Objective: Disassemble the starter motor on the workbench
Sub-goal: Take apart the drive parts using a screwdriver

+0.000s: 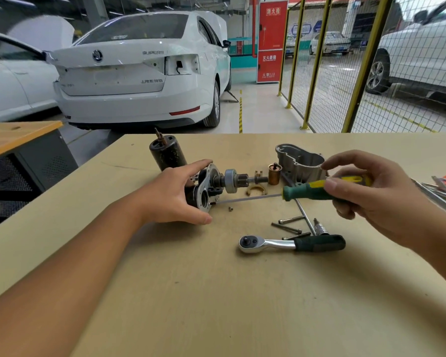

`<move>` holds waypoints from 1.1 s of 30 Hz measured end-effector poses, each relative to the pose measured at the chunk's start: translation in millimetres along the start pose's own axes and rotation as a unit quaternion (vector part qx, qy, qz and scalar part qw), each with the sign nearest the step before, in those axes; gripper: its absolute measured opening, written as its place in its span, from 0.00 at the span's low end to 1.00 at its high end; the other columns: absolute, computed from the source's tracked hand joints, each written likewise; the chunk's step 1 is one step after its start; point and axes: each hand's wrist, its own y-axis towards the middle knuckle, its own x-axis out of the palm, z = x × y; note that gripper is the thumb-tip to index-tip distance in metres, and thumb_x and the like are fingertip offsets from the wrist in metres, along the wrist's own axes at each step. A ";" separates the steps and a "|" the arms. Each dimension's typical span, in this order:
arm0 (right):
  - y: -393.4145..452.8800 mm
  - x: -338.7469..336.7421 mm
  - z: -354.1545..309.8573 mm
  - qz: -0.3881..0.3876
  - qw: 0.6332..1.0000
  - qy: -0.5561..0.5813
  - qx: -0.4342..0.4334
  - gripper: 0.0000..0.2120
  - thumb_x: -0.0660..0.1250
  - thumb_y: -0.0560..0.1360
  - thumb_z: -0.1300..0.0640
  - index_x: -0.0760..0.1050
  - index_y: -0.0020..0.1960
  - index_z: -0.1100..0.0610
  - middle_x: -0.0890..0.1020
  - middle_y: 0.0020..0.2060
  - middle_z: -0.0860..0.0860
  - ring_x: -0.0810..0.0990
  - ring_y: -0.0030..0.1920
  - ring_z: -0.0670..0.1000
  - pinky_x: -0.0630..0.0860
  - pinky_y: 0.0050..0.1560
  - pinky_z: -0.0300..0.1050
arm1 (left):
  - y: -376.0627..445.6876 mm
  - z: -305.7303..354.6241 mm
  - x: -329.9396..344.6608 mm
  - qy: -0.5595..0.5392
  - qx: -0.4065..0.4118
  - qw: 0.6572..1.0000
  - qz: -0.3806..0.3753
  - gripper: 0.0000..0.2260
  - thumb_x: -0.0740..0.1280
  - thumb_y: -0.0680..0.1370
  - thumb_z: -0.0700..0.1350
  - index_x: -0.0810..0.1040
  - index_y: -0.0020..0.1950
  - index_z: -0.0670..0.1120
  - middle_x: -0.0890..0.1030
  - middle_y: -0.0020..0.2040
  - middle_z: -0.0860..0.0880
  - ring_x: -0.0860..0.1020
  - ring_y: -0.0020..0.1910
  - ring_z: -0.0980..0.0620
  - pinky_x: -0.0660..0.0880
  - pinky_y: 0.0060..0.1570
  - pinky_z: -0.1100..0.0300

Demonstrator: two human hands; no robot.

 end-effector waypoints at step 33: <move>9.1 4.4 29.7 0.027 0.995 -0.003 0.094 0.17 0.70 0.71 0.40 0.82 0.52 0.52 0.82 0.37 0.62 0.68 0.24 0.52 0.64 0.24 0.40 | -2.9 8.4 0.1 0.066 -0.008 0.998 0.009 0.55 0.80 0.55 0.67 0.51 0.75 0.76 0.71 0.74 0.61 0.74 0.68 0.61 0.75 0.63 0.56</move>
